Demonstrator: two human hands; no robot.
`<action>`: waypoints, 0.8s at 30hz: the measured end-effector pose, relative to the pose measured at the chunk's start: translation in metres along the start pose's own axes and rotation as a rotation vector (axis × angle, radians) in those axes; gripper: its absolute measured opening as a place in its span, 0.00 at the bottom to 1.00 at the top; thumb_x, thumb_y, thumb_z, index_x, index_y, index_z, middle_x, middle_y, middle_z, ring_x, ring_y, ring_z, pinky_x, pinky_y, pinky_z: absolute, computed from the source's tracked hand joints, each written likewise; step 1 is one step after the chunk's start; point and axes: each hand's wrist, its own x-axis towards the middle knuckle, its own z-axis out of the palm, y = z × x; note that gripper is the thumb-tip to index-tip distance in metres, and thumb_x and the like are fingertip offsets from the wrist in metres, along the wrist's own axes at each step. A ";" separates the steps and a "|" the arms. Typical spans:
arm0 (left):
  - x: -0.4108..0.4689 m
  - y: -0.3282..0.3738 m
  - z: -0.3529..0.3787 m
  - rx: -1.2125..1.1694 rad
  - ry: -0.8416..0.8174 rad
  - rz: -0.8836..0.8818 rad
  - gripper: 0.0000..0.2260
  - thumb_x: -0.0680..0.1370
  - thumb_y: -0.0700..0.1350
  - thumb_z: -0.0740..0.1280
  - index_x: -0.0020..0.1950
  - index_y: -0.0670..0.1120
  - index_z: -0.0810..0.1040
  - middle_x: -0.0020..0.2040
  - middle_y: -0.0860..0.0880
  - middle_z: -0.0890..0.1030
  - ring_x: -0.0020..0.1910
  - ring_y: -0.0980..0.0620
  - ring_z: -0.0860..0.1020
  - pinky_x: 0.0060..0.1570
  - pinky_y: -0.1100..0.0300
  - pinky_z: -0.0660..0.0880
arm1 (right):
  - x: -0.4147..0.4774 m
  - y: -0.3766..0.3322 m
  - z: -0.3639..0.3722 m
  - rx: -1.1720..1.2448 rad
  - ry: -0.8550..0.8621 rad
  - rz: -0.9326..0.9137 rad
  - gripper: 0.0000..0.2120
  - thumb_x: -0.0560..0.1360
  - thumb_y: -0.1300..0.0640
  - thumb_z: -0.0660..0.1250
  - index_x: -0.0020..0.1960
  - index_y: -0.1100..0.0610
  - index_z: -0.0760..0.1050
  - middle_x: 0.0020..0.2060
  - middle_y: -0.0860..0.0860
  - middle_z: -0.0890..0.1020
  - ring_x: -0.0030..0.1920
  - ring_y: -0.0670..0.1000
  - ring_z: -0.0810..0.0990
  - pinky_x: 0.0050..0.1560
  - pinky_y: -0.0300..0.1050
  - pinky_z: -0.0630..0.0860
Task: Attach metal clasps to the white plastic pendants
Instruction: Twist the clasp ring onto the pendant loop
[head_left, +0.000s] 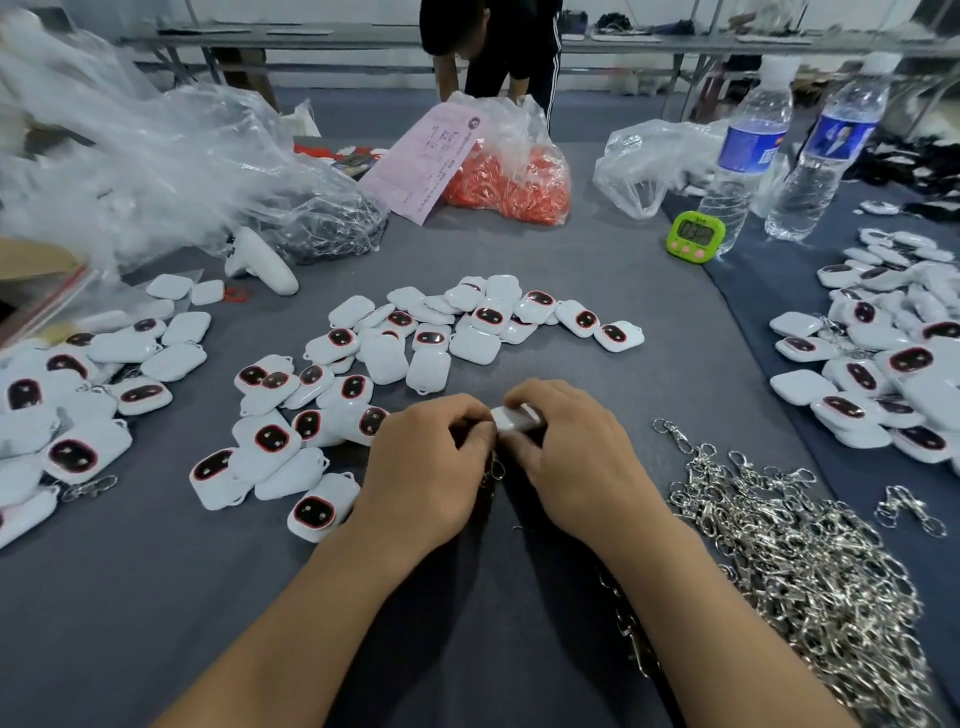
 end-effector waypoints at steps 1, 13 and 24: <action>0.000 0.000 0.000 -0.022 -0.061 0.018 0.03 0.76 0.48 0.70 0.44 0.55 0.83 0.36 0.59 0.83 0.38 0.60 0.80 0.42 0.59 0.76 | -0.005 0.002 -0.002 0.001 0.022 0.009 0.07 0.78 0.50 0.70 0.56 0.49 0.78 0.51 0.43 0.79 0.53 0.48 0.73 0.51 0.44 0.67; 0.001 0.003 -0.004 -0.620 -0.107 -0.166 0.02 0.72 0.46 0.77 0.40 0.53 0.87 0.35 0.51 0.86 0.35 0.56 0.83 0.42 0.63 0.78 | -0.016 -0.006 -0.015 0.876 0.084 0.285 0.07 0.82 0.61 0.65 0.50 0.56 0.82 0.37 0.53 0.85 0.30 0.52 0.79 0.31 0.44 0.73; 0.004 0.008 -0.008 -0.567 -0.197 -0.151 0.12 0.64 0.60 0.74 0.37 0.54 0.87 0.26 0.50 0.79 0.25 0.55 0.73 0.29 0.66 0.71 | -0.017 -0.002 -0.021 0.881 -0.176 0.247 0.05 0.72 0.66 0.71 0.38 0.59 0.79 0.28 0.53 0.74 0.28 0.48 0.71 0.26 0.37 0.66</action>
